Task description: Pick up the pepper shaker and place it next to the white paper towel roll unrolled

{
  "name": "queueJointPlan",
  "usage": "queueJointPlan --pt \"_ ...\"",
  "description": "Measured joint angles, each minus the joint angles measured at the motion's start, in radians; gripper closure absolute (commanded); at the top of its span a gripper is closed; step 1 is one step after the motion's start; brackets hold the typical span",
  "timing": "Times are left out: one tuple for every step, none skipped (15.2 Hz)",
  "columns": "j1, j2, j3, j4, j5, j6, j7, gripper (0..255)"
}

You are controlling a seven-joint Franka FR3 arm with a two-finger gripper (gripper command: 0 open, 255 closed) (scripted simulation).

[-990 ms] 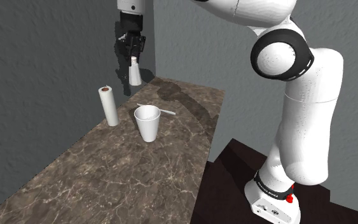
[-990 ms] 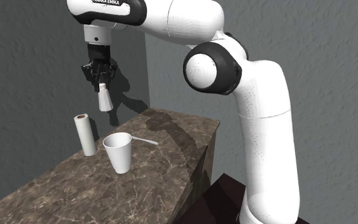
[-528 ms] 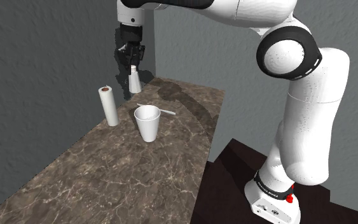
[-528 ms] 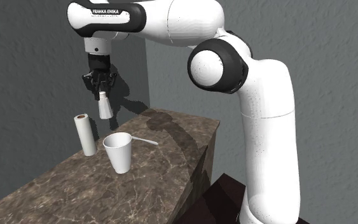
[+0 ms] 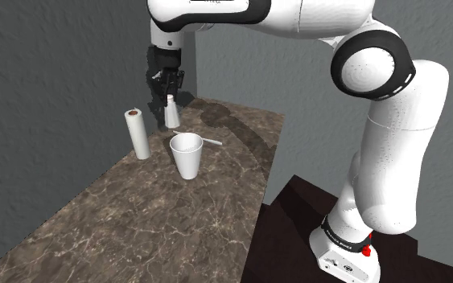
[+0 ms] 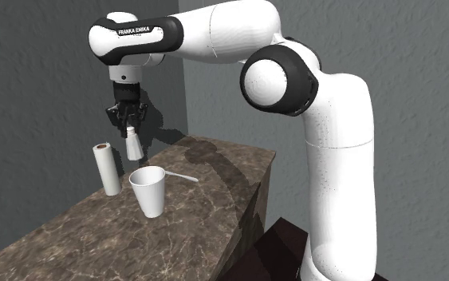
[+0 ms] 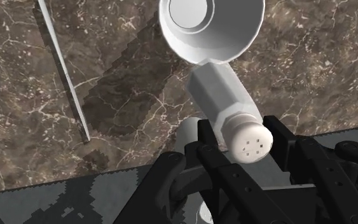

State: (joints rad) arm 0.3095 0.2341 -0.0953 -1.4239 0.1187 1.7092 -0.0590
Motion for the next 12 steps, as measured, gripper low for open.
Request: queueJointPlan --pt "0.000 -0.002 0.000 -0.018 0.000 0.016 -0.001 255" --pt "0.001 -0.003 0.000 -0.034 0.000 0.032 -0.002 255" --pt "0.002 -0.005 0.001 -0.050 0.000 0.045 -0.002 255" --pt "0.003 -0.003 0.001 -0.060 0.000 0.057 -0.003 255" --pt "0.003 -0.004 0.001 -0.078 0.001 0.074 -0.005 255" --pt "0.002 -0.007 0.001 -0.097 0.001 0.089 -0.008 255" --pt "0.003 -0.010 0.001 -0.116 0.001 0.105 -0.009 255" --pt "0.003 -0.010 0.001 -0.123 0.001 0.115 -0.009 255" --pt "0.003 -0.015 0.001 -0.134 0.002 0.128 -0.011 255" --pt "0.002 -0.017 0.000 -0.145 0.003 0.144 -0.014 255" --pt "0.002 -0.019 0.000 -0.160 0.003 0.160 -0.016 255" --pt "0.003 -0.017 0.001 -0.170 0.004 0.174 -0.016 255"
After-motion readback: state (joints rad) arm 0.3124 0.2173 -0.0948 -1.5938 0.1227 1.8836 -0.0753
